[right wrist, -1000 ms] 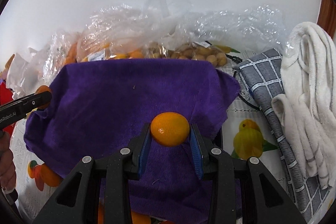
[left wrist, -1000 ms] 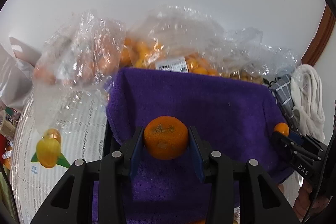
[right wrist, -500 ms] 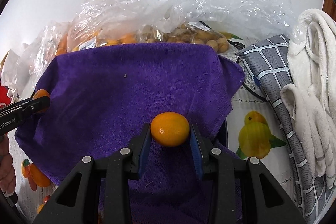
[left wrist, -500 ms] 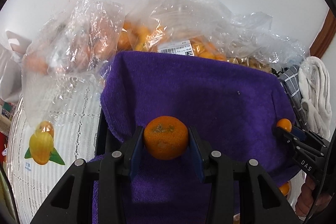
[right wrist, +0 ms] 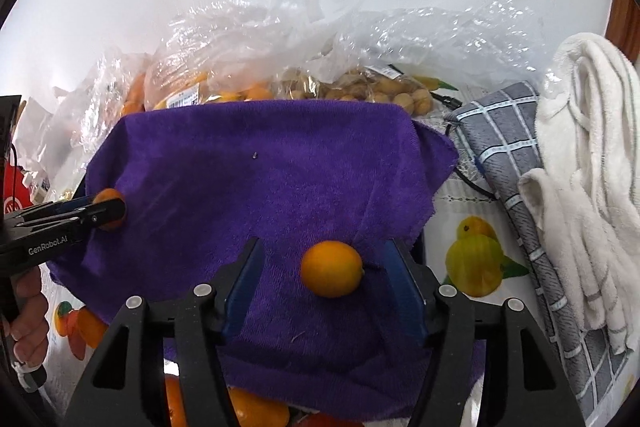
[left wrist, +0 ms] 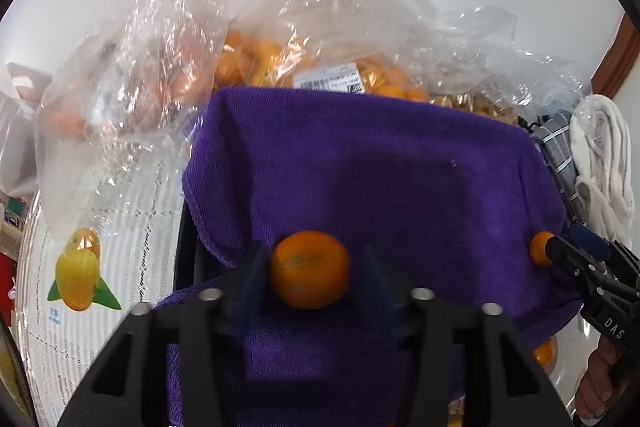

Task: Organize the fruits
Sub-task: 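Withdraw the open right tool from the purple towel toward the fruit, then grasp another orange tangerine from the pile with the right tool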

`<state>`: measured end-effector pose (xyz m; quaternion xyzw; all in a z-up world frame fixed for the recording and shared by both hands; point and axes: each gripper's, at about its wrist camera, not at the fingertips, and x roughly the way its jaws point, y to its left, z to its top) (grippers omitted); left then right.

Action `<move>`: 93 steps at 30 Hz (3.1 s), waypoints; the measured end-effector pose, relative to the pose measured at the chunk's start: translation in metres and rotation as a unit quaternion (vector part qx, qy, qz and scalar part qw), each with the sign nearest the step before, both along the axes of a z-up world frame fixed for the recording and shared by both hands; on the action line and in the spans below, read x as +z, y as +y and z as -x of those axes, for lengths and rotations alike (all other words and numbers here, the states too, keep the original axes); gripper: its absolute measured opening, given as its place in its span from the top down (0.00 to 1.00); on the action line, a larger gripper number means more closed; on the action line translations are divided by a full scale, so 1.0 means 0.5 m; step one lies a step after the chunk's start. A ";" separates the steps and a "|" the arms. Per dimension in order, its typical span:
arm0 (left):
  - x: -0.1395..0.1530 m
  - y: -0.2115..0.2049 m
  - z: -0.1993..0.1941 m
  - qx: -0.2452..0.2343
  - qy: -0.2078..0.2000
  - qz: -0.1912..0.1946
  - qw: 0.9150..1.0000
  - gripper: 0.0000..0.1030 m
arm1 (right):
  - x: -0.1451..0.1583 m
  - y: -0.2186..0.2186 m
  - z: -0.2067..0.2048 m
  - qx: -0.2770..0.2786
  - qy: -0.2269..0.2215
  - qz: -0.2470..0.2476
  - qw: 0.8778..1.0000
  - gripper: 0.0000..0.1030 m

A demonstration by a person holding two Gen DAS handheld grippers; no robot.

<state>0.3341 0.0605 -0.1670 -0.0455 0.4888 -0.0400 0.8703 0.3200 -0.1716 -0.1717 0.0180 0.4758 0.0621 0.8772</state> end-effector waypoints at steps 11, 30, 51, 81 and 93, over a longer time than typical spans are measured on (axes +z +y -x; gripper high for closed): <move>0.112 0.004 0.062 0.003 -0.074 0.016 0.997 0.41 | 0.077 -0.029 0.081 -0.030 -0.042 0.021 0.998 0.40; 0.123 0.069 0.285 0.005 -0.083 -0.009 0.997 0.41 | 0.082 -0.037 0.243 -0.004 -0.019 -0.012 1.000 0.40; -0.039 0.130 0.392 0.055 -0.005 -0.023 0.998 0.41 | -0.001 0.003 0.304 0.027 -0.009 -0.005 1.000 0.56; 0.005 0.021 0.284 -0.015 -0.063 0.061 0.996 0.34 | -0.019 -0.020 0.229 0.020 0.000 -0.055 0.998 0.70; -0.039 -0.023 0.233 -0.037 -0.037 0.045 0.998 0.49 | -0.052 -0.017 0.250 0.024 -0.004 -0.014 1.000 0.70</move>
